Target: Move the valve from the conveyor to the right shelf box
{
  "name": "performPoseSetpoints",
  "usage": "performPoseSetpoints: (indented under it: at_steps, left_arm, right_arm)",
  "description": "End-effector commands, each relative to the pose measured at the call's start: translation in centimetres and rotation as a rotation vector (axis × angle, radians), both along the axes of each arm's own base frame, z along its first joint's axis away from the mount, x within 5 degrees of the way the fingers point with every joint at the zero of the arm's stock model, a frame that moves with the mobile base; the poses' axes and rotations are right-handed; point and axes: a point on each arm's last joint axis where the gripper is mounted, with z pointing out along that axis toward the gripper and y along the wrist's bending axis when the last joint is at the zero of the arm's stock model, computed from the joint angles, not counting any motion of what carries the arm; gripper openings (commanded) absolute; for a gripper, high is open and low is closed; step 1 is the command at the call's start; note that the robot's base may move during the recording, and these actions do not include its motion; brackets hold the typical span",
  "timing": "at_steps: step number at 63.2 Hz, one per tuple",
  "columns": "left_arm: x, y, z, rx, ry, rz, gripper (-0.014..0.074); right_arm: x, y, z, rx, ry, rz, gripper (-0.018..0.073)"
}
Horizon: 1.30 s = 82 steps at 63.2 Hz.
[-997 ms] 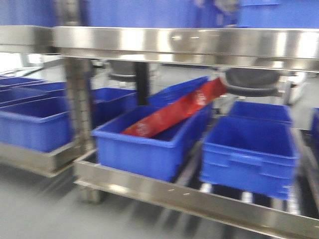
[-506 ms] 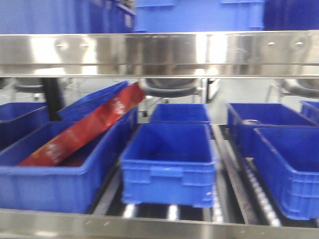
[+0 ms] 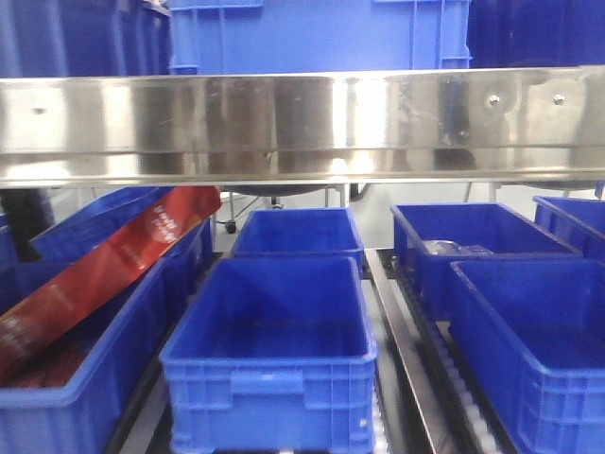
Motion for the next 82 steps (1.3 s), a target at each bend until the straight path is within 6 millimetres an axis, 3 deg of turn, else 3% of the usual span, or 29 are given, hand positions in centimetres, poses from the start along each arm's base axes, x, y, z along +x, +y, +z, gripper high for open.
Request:
performPoseSetpoints:
  at_steps: [1,82]
  left_arm:
    - [-0.11,0.02,0.82,-0.005,-0.071,0.001,-0.0111]
    - [-0.06,0.02,0.80,-0.005,-0.069,0.001,-0.0111]
  right_arm:
    - [0.00,-0.11,0.96,-0.001,-0.084,-0.003,-0.0165]
    - [0.00,-0.11,0.96,-0.001,-0.084,-0.003,-0.0165]
